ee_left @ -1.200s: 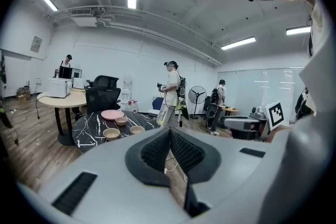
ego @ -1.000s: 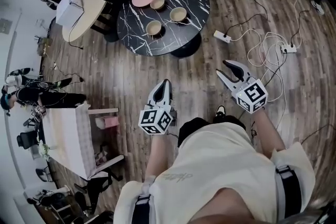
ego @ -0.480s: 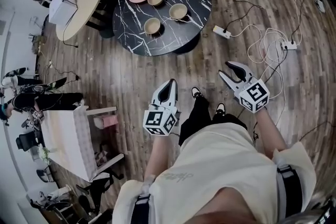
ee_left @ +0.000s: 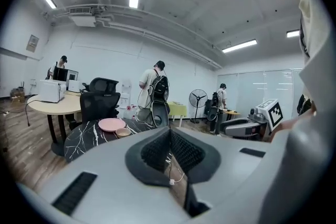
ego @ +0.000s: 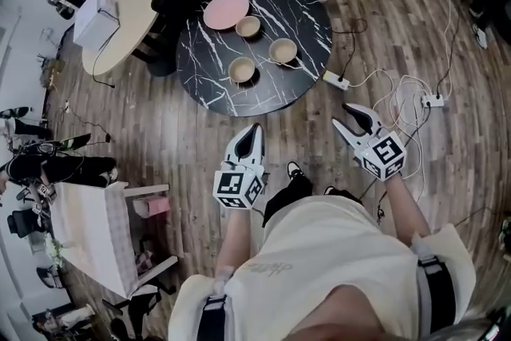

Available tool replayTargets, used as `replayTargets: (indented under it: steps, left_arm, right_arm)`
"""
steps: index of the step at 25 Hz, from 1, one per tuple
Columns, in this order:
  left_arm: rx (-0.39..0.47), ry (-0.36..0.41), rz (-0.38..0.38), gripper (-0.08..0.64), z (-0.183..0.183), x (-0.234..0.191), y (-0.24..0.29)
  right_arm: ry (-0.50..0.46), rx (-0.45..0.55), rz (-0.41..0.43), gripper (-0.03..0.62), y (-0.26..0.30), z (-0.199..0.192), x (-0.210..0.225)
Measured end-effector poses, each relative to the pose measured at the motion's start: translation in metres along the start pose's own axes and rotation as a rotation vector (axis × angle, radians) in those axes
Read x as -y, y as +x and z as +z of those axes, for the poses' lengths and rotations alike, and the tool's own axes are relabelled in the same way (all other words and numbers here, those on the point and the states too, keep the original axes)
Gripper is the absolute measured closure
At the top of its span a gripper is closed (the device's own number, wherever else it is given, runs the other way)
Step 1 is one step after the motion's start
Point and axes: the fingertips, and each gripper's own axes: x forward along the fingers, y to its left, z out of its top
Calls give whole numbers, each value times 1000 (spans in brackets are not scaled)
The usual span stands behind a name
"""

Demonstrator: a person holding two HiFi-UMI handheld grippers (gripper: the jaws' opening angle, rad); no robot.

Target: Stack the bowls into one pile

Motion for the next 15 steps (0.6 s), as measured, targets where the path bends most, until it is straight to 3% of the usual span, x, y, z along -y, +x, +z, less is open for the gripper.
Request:
replayTargets:
  steps: [6,9,15]
  left_arm:
    - [48,35,-7,543,22,-38,18]
    - [50,50,-17,543,22,-59,23]
    - [51,10,-40,543,18,-95,31]
  right_arm:
    - [-76,36,-2,425,40,41,-4]
    - [-72,38,-19,425,59,42,-3]
    - [-37,0,-45,426,91,42,-11]
